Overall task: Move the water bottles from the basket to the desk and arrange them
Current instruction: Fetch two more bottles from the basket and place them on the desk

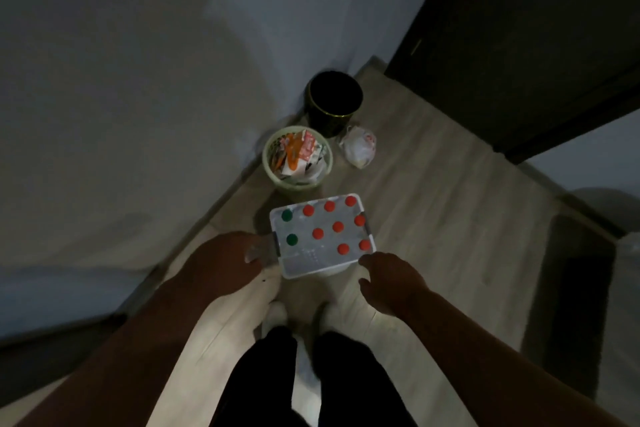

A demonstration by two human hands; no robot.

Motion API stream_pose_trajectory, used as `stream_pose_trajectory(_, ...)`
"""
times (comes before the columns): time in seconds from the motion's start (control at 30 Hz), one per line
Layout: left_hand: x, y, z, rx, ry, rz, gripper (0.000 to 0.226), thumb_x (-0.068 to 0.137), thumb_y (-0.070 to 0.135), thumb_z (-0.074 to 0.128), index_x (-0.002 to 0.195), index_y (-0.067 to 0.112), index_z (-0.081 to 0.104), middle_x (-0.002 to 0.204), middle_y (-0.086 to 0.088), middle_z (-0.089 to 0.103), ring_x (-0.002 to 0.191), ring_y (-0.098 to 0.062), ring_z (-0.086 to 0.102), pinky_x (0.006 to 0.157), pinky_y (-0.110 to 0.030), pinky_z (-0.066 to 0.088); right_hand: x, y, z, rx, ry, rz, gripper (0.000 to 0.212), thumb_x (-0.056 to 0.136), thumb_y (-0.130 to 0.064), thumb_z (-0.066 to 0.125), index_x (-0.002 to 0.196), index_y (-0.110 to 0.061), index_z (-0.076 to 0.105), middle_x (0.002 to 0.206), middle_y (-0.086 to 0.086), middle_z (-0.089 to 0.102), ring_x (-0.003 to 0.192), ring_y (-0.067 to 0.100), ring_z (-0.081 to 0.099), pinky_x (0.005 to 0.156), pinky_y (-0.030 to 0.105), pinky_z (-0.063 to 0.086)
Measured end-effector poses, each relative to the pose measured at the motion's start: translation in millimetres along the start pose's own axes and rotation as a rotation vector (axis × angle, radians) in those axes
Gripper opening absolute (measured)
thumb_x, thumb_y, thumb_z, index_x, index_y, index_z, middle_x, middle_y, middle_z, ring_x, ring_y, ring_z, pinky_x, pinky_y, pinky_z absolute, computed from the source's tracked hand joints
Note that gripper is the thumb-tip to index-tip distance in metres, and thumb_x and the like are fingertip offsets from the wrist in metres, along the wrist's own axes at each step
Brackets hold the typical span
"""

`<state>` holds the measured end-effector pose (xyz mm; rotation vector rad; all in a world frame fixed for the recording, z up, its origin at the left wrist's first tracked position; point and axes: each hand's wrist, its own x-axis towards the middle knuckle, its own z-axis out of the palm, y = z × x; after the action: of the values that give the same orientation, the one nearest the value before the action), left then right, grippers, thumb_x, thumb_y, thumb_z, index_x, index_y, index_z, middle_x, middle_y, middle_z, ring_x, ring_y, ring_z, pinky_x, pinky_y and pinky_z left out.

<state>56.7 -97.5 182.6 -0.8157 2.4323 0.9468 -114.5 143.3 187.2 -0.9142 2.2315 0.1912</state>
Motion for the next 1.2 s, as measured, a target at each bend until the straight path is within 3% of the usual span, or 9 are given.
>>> stream_pose_trajectory(0.17,48.1,-14.6,41.3,-0.036,-0.043,-0.076,0.046,0.092,0.037,0.057,0.135,0.023,0.051,0.137,0.000,0.055,0.118,-0.018,0.057,0.099,-0.033,0.045,83.4,0.1,26.2,-0.038,-0.058,-0.096,0.040,0.094,-0.035,0.050,0.132,-0.022,0.047,0.134,0.002,0.052,0.124,0.023,0.048,0.104,0.036,0.040)
stream_pose_trajectory(0.33,111.3,-19.2,90.3,0.047,-0.042,-0.055,0.041,0.097,0.031,0.051,0.135,0.017,0.050,0.141,-0.003,0.052,0.128,-0.018,0.048,0.103,-0.027,0.036,169.4,6.3,63.9,-0.043,-0.117,-0.180,0.043,0.095,-0.031,0.051,0.135,-0.019,0.043,0.135,0.006,0.049,0.125,0.025,0.047,0.107,0.039,0.039)
stream_pose_trajectory(0.53,190.5,-28.4,151.1,0.045,-0.017,-0.020,0.035,0.090,0.037,0.059,0.122,0.023,0.058,0.122,-0.001,0.063,0.109,-0.018,0.060,0.095,-0.031,0.048,245.2,17.9,108.5,-0.055,-0.067,-0.247,0.033,0.091,-0.025,0.059,0.122,-0.017,0.053,0.123,0.007,0.057,0.113,0.025,0.054,0.102,0.038,0.042)
stream_pose_trajectory(0.73,225.1,-40.1,182.9,0.082,-0.090,-0.069,0.035,0.091,0.031,0.059,0.124,0.019,0.055,0.123,-0.006,0.060,0.113,-0.023,0.057,0.093,-0.033,0.046,278.1,26.6,127.7,-0.192,0.052,-0.350,0.031,0.088,-0.043,0.063,0.108,-0.020,0.058,0.107,0.004,0.065,0.102,0.025,0.057,0.096,0.040,0.042)
stream_pose_trajectory(0.83,228.3,-45.5,192.7,0.132,-0.109,-0.044,0.033,0.090,0.030,0.062,0.121,0.019,0.056,0.119,-0.006,0.061,0.110,-0.022,0.058,0.093,-0.035,0.049,287.9,28.7,132.8,-0.177,0.047,-0.381,0.030,0.088,-0.042,0.064,0.106,-0.020,0.059,0.105,0.005,0.065,0.099,0.024,0.059,0.096,0.042,0.044)
stream_pose_trajectory(0.97,242.1,-35.1,197.0,0.214,-0.037,-0.013,0.033,0.087,0.027,0.065,0.117,0.016,0.055,0.110,-0.006,0.061,0.097,-0.023,0.062,0.081,-0.034,0.051,296.6,31.3,133.5,-0.180,0.056,-0.360,0.035,0.086,-0.040,0.068,0.111,-0.018,0.057,0.110,0.005,0.063,0.102,0.026,0.058,0.096,0.040,0.043)
stream_pose_trajectory(1.2,234.2,-39.6,198.7,0.088,-0.045,-0.114,0.021,0.081,0.016,0.071,0.097,0.015,0.058,0.093,-0.003,0.060,0.081,-0.014,0.060,0.073,-0.027,0.054,285.6,36.7,131.9,-0.051,0.152,-0.371,0.024,0.086,-0.031,0.070,0.100,-0.015,0.060,0.097,0.006,0.068,0.094,0.024,0.063,0.093,0.039,0.046)
